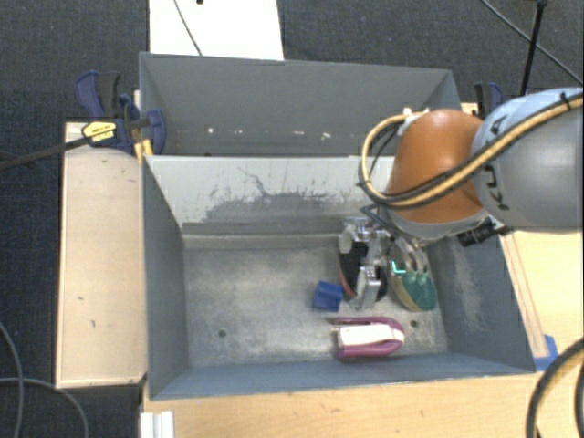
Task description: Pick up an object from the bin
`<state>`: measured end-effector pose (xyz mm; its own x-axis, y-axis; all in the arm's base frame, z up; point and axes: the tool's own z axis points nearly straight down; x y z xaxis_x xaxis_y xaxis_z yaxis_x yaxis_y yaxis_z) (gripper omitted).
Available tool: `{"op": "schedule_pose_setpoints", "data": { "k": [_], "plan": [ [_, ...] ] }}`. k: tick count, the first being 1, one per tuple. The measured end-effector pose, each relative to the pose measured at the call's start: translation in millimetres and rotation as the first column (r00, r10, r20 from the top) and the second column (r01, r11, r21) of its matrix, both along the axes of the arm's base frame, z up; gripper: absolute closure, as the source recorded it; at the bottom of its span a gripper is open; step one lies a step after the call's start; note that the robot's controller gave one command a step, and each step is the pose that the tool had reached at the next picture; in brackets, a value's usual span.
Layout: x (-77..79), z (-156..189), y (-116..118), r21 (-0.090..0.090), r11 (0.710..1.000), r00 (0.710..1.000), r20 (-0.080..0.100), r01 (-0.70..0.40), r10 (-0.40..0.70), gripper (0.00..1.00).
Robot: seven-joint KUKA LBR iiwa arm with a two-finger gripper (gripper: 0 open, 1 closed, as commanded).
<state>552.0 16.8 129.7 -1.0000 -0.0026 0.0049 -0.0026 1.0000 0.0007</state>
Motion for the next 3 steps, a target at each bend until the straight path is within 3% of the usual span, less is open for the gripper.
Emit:
{"op": "schedule_pose_setpoints", "data": {
  "k": [1,2,3],
  "plan": [
    [4.0,-52.0,-21.1,0.005,0.994,0.994,0.025,0.106,-0.107,0.0],
    [0.8,-53.9,-21.3,0.003,0.994,0.994,0.014,0.105,-0.105,1.0],
    [0.2,-54.8,-21.9,0.001,0.994,0.994,0.012,0.106,-0.106,0.0]
  ]
}}
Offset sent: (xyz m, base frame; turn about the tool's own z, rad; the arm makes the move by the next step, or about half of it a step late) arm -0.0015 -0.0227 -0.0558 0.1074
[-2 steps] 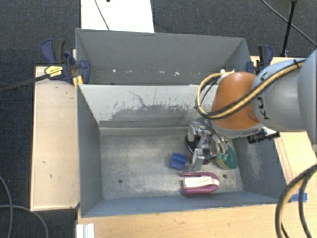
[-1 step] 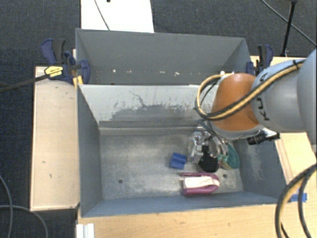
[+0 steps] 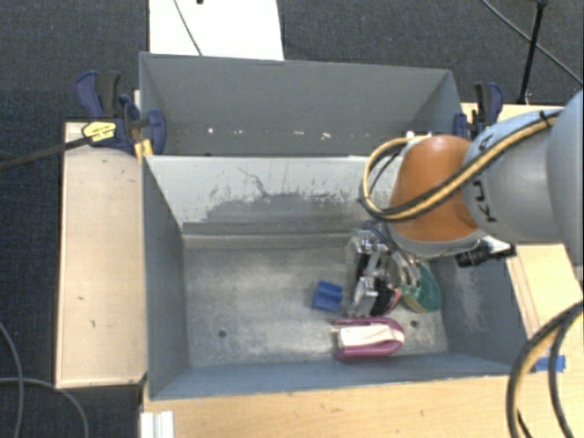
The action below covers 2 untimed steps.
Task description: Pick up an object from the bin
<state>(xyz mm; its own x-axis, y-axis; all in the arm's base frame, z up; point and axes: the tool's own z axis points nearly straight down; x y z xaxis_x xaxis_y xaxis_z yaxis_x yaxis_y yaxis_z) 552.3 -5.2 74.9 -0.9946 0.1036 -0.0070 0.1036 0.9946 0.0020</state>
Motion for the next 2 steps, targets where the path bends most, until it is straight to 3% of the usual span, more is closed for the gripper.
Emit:
{"op": "schedule_pose_setpoints", "data": {
  "k": [1,2],
  "plan": [
    [-45.0,0.3,3.0,-0.003,0.994,0.993,0.022,-0.113,0.113,0.0],
    [-35.7,1.2,-45.9,0.005,0.997,0.997,-0.001,0.073,-0.073,0.0]
  ]
}}
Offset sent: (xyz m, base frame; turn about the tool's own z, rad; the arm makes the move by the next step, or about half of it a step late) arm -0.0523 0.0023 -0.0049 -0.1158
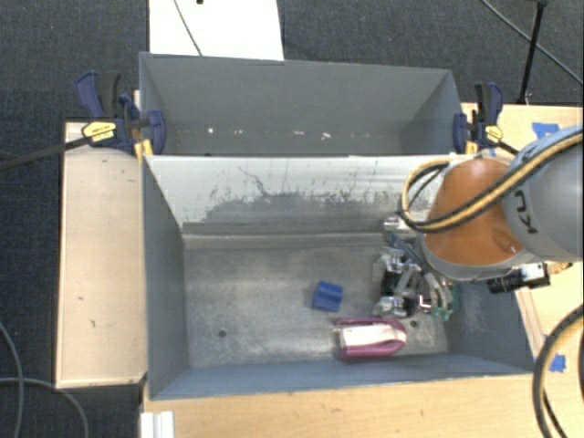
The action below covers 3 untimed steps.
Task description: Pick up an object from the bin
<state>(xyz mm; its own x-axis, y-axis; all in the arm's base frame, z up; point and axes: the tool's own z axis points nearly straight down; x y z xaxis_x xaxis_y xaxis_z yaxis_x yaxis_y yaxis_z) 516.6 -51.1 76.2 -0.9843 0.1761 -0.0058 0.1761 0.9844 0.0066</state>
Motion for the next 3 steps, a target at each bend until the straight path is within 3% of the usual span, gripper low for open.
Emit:
{"op": "schedule_pose_setpoints", "data": {
  "k": [1,2,3],
  "plan": [
    [-7.7,27.2,49.9,-0.017,0.873,0.873,0.018,-0.487,0.487,0.0],
    [-11.3,37.2,-39.8,-0.011,0.888,0.888,-0.001,-0.459,0.459,0.0],
    [15.8,-1.9,-28.0,-0.009,0.92,0.92,0.013,-0.393,0.393,0.0]
  ]
}}
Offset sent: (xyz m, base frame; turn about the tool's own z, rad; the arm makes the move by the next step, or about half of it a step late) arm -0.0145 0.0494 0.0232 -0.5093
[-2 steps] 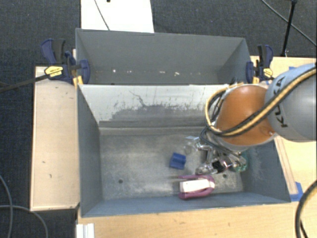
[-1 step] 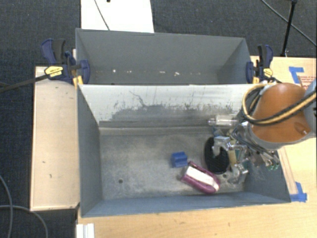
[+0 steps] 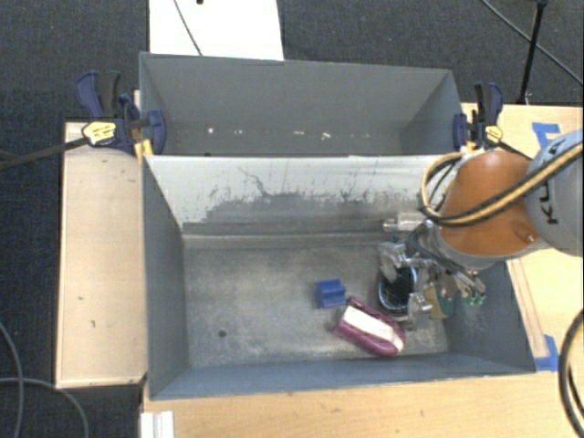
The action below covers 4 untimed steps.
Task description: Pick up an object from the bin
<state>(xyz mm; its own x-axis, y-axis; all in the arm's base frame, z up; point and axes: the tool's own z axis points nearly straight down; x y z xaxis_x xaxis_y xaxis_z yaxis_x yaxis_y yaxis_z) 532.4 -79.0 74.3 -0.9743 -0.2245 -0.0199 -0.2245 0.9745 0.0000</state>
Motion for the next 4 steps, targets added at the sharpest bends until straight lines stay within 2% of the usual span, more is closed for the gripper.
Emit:
{"op": "schedule_pose_setpoints", "data": {
  "k": [1,2,3,4],
  "plan": [
    [-1.0,2.0,1.5,0.002,1.0,1.0,-0.004,0.0,0.0,1.0],
    [39.8,0.9,-43.5,0.005,0.84,0.84,-0.012,-0.542,0.542,1.0],
    [50.2,0.0,-46.4,0.024,0.366,0.366,0.002,-0.93,0.931,1.0],
    [50.2,133.3,-28.5,-0.013,0.331,0.331,-0.015,-0.944,0.944,1.0]
  ]
}}
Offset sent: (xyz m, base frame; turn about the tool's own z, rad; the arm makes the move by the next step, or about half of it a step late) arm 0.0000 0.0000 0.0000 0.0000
